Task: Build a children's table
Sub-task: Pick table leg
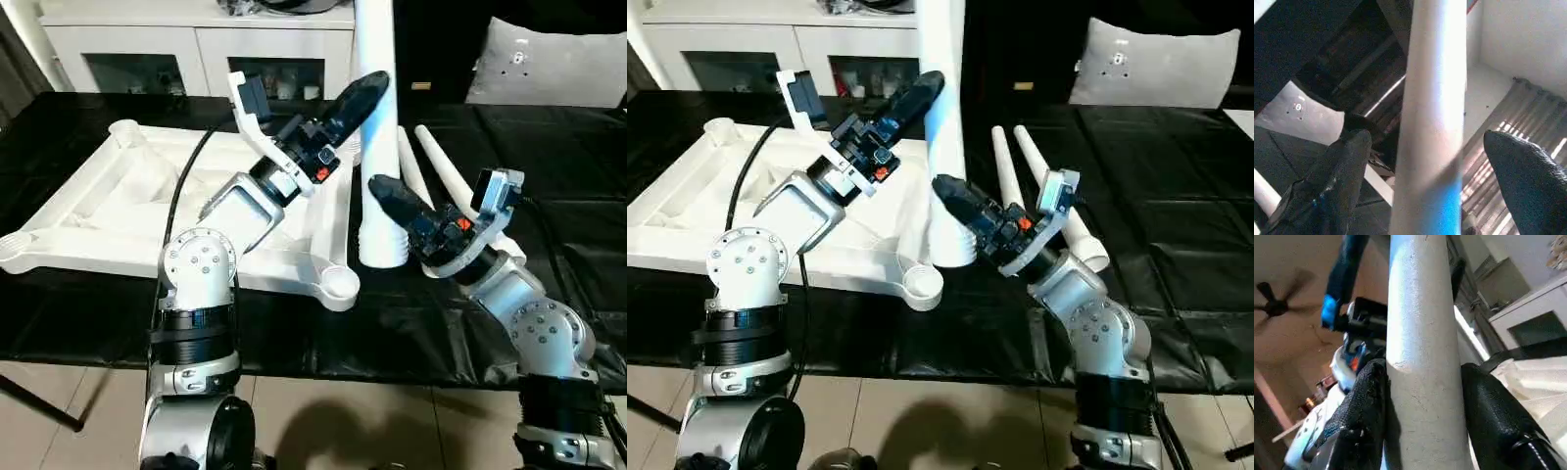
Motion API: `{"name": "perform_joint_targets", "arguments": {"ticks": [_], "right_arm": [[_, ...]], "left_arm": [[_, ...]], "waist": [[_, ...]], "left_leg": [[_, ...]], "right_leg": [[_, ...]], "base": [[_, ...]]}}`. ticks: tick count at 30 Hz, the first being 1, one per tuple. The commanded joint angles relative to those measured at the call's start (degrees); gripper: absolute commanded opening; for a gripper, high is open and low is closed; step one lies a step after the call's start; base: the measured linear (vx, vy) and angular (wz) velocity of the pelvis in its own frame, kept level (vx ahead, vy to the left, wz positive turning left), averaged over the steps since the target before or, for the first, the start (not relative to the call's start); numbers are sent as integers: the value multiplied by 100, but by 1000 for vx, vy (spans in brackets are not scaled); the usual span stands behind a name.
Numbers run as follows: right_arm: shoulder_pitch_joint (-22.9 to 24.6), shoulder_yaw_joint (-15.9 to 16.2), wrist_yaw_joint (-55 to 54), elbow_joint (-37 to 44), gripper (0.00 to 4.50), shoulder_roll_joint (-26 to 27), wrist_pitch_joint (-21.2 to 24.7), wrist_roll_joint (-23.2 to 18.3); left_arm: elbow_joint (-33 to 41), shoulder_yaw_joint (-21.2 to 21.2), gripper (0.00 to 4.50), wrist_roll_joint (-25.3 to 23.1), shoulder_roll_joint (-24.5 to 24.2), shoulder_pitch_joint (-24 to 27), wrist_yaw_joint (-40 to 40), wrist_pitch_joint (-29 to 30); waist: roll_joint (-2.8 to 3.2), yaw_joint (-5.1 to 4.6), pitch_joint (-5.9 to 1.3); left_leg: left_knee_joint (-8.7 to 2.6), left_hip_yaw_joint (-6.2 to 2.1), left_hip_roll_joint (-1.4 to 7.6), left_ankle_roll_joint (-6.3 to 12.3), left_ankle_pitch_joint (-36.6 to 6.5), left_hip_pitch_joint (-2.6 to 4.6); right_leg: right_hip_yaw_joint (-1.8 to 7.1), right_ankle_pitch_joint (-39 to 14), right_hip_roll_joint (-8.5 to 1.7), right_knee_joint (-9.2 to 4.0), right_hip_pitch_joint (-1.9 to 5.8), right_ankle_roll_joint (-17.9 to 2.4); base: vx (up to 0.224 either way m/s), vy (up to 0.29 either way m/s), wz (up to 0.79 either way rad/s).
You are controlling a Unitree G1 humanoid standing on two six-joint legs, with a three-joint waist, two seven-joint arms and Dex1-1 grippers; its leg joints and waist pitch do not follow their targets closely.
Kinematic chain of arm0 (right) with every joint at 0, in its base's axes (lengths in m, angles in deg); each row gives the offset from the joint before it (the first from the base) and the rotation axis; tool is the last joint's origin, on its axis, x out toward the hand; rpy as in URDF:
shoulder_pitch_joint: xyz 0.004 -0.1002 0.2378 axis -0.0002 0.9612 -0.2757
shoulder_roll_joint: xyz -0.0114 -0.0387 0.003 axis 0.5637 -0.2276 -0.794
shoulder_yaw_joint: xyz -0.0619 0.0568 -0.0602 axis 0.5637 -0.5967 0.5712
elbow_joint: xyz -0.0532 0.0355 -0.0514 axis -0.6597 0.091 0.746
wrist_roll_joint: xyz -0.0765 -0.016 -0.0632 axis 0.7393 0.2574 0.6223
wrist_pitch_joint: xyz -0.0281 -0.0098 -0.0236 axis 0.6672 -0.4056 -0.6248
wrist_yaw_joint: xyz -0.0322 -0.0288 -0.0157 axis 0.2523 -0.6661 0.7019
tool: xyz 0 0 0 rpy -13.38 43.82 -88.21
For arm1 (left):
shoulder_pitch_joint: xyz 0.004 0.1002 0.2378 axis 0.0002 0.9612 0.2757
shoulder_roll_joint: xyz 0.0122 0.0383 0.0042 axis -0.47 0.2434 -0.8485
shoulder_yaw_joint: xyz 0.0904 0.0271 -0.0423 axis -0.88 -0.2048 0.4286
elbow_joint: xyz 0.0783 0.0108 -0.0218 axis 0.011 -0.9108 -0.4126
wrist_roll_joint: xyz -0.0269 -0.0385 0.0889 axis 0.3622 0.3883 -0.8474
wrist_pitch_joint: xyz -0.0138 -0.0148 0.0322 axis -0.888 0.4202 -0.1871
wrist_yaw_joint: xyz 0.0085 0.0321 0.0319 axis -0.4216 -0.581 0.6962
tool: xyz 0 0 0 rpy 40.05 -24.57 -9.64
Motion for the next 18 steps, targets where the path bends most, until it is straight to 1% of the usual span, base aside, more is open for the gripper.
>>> {"name": "perform_joint_targets", "arguments": {"ticks": [1, 2, 4, 5, 8, 9, 10, 11, 12, 13, 14, 15, 16, 17, 18], "right_arm": [[6, 51, 95, 172, 186, -21, 35, -112], [29, 77, 94, 186, 186, -10, 26, -87], [47, 123, 88, 185, 186, -12, -12, -18], [71, 215, 94, 197, 186, -40, -57, 94], [115, 385, 115, 249, 186, -75, -100, 240], [130, 472, 60, 267, 186, -34, -166, 326], [130, 472, 60, 267, 186, -34, -166, 326], [127, 503, -6, 250, 186, -2, -245, 402], [99, 551, -131, 187, 186, 37, -411, 570], [59, 617, -284, 93, 186, 82, -600, 784], [59, 617, -284, 93, 186, 82, -600, 784], [46, 646, -341, 58, 186, 102, -661, 860], [16, 711, -489, -15, 186, 150, -891, 1114], [-12, 750, -603, -84, 186, 208, -1036, 1259], [-28, 802, -698, -126, 186, 251, -1179, 1409]], "left_arm": [[-40, -57, 447, 22, -3, -81, 56, 35], [-59, -73, 447, -1, -11, -83, 36, 18], [-49, -108, 450, -39, -17, -79, 21, -12], [-45, -195, 421, -171, -48, -71, 34, -103], [-66, -418, 412, -497, -136, -47, 35, -318], [-88, -514, 398, -654, -133, -22, 39, -438], [-88, -514, 384, -654, -133, -22, 39, -438], [-92, -537, 376, -722, -115, -8, 73, -509], [-114, -603, 375, -896, -119, -5, 141, -655], [-132, -739, 374, -1180, -152, 9, 202, -879], [-132, -739, 366, -1180, -152, 9, 202, -879], [-134, -796, 347, -1291, -161, 20, 221, -975], [-149, -843, 336, -1435, -147, 22, 335, -1103], [-173, -905, 332, -1598, -136, 23, 437, -1255], [-183, -955, 334, -1726, -116, 30, 518, -1380]], "waist": [[-109, 13, -417], [-101, 14, -419], [-107, 9, -413], [-105, 9, -412], [-105, 9, -410], [-100, 8, -414], [-101, 2, -412], [-101, 4, -421], [-106, 2, -419], [-107, 0, -422], [-108, -9, -415], [-105, -12, -419], [-105, -16, -417], [-96, -30, -414], [-100, -42, -412]], "left_leg": [[-341, -72, 233, 344, -508, 60], [-343, -74, 234, 331, -521, 61], [-353, -78, 238, 291, -580, 62], [-356, -80, 240, 281, -587, 62], [-368, -92, 250, 252, -592, 63], [-368, -93, 253, 250, -590, 63], [-370, -93, 257, 243, -589, 65], [-363, -88, 256, 239, -544, 58], [-363, -88, 252, 233, -515, 55], [-365, -92, 262, 232, -519, 61], [-368, -92, 262, 226, -542, 61], [-369, -90, 260, 219, -561, 67], [-369, -87, 259, 217, -563, 66], [-372, -92, 264, 188, -595, 63], [-370, -86, 254, 181, -618, 63]], "right_leg": [[238, -1332, -438, -480, 314, -779], [237, -1360, -441, -482, 315, -771], [235, -1456, -443, -494, 313, -732], [235, -1472, -443, -494, 313, -726], [238, -1476, -437, -498, 307, -648], [242, -1447, -444, -497, 310, -631], [246, -1415, -440, -490, 306, -633], [252, -1295, -451, -475, 315, -663], [249, -1227, -452, -468, 316, -702], [248, -1194, -452, -465, 308, -717], [248, -1228, -450, -474, 302, -698], [249, -1249, -455, -472, 308, -693], [252, -1250, -454, -472, 309, -692], [251, -1244, -452, -474, 297, -684], [251, -1264, -450, -474, 305, -678]], "base": [[0, 0, 0], [0, 0, 0], [0, 0, 0], [0, 0, 0], [0, 0, 0], [0, 0, 0], [0, 0, 0], [0, 0, 0], [0, 0, 0], [0, 0, 0], [0, 0, 0], [0, 0, 0], [0, 0, 0], [0, 0, 0], [0, 0, 0]]}}
